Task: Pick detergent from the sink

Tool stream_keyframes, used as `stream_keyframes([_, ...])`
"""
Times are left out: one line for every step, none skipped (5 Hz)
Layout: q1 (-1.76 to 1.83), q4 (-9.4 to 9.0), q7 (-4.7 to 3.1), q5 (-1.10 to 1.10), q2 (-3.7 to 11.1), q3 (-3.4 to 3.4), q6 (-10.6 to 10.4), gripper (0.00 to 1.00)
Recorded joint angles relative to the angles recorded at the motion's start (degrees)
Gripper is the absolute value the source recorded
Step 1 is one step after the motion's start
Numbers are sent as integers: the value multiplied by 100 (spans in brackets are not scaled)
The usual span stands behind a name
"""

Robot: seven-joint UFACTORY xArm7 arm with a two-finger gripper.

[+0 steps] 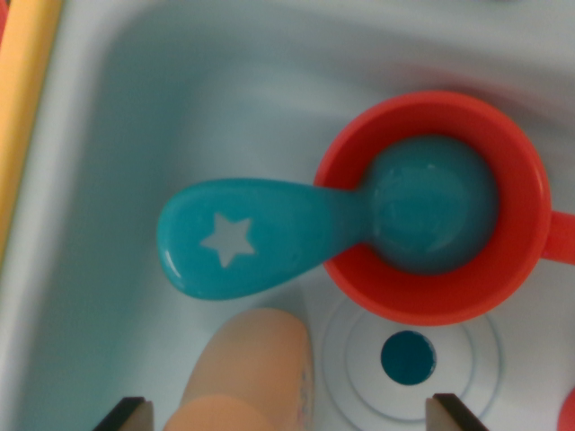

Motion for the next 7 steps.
stream_keyframes([0, 0, 0, 0, 0, 0, 0, 0])
stream_keyframes([0, 0, 0, 0, 0, 0, 0, 100])
stream_keyframes([0, 0, 0, 0, 0, 0, 0, 100])
stream_keyframes([0, 9, 1, -1, -4, 0, 13, 100])
stream_keyframes([0, 9, 1, -1, -4, 0, 13, 100])
stream_keyframes([0, 49, 5, -3, -22, 0, 71, 100])
stream_keyframes([0, 49, 5, -3, -22, 0, 71, 100])
